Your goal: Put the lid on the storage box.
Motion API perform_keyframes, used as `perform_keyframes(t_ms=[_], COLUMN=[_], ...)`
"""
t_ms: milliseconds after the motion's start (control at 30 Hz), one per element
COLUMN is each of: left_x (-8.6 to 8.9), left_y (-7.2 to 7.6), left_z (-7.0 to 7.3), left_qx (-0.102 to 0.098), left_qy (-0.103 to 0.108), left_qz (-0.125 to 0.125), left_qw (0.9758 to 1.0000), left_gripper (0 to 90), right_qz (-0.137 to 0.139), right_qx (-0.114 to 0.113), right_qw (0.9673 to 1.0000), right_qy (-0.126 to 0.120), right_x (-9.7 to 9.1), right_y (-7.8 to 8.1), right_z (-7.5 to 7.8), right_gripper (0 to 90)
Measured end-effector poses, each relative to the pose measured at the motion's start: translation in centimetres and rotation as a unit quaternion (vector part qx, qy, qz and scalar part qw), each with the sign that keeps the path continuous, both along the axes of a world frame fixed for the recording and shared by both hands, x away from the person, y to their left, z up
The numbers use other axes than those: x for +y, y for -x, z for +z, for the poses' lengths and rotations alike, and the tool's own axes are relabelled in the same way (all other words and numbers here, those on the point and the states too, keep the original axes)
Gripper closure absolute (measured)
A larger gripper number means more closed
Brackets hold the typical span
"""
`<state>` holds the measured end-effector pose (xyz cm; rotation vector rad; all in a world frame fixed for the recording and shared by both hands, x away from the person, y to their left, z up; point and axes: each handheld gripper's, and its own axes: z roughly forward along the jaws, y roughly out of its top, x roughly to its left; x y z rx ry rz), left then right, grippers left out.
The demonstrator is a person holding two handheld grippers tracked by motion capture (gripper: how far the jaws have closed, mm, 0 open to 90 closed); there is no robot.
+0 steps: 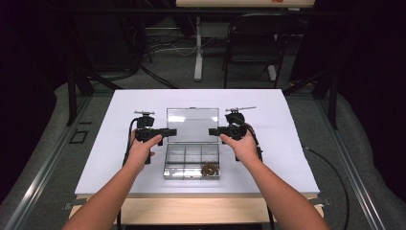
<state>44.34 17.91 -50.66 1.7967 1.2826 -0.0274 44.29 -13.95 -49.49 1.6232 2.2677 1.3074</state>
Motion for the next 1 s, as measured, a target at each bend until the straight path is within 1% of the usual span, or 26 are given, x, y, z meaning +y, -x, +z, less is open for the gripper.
perform_keyframes(t_ms=[200, 233, 267, 367, 400, 500, 600, 733, 800, 833, 867, 933, 1000], left_x=[0.1, 0.1, 0.1, 0.1, 0.1, 0.0, 0.1, 0.1, 0.1, 0.2, 0.2, 0.3, 0.3], left_y=[0.3, 0.3, 0.4, 0.5, 0.5, 0.7, 0.8, 1.1, 1.2, 1.2, 1.3, 1.4, 1.5], left_z=[0.2, 0.3, 0.3, 0.5, 0.5, 0.6, 0.7, 0.8, 0.8, 0.9, 0.9, 1.1, 1.2], left_qx=[-0.003, -0.005, -0.005, -0.010, -0.010, -0.011, -0.019, -0.024, -0.026, -0.027, -0.027, -0.030, -0.032], left_qy=[0.002, 0.003, 0.003, 0.002, 0.000, -0.002, -0.006, -0.006, -0.002, -0.004, -0.003, -0.003, 0.000], left_qz=[-0.003, -0.004, -0.004, -0.005, -0.008, -0.008, -0.013, -0.013, -0.012, -0.015, -0.015, -0.017, -0.015], left_qw=[1.0000, 1.0000, 1.0000, 0.9999, 0.9999, 0.9999, 0.9997, 0.9996, 0.9996, 0.9995, 0.9995, 0.9994, 0.9994], left_gripper=[52.1, 52.0, 51.9, 51.6, 51.6, 51.4, 50.7, 50.3, 49.6, 49.2, 49.2, 49.2, 49.2], right_qz=[0.005, 0.008, 0.008, 0.010, 0.011, 0.013, 0.014, 0.016, 0.017, 0.020, 0.017, 0.019, 0.019], right_qx=[-0.006, -0.011, -0.009, -0.015, -0.011, -0.016, -0.016, -0.019, -0.019, -0.020, -0.021, -0.022, -0.021], right_qw=[1.0000, 0.9999, 0.9999, 0.9998, 0.9999, 0.9998, 0.9998, 0.9997, 0.9997, 0.9996, 0.9996, 0.9996, 0.9996], right_qy=[0.002, 0.004, 0.004, 0.004, 0.006, 0.005, 0.005, 0.005, 0.005, 0.008, 0.006, 0.005, 0.006], right_x=[0.0, 0.0, 0.1, 0.1, 0.0, 0.0, 0.0, 0.0, 0.0, 0.0, 0.0, 0.0, -0.1], right_y=[0.4, 0.4, 0.5, 0.7, 0.7, 0.8, 0.9, 1.1, 1.1, 1.2, 1.2, 1.3, 1.4], right_z=[0.3, 0.3, 0.4, 0.5, 0.6, 0.6, 0.7, 0.8, 0.8, 0.8, 0.8, 0.9, 0.9], right_gripper=[52.1, 52.1, 52.1, 52.0, 52.0, 52.1, 52.1, 52.1, 52.1, 52.2, 52.4, 53.1, 53.6])
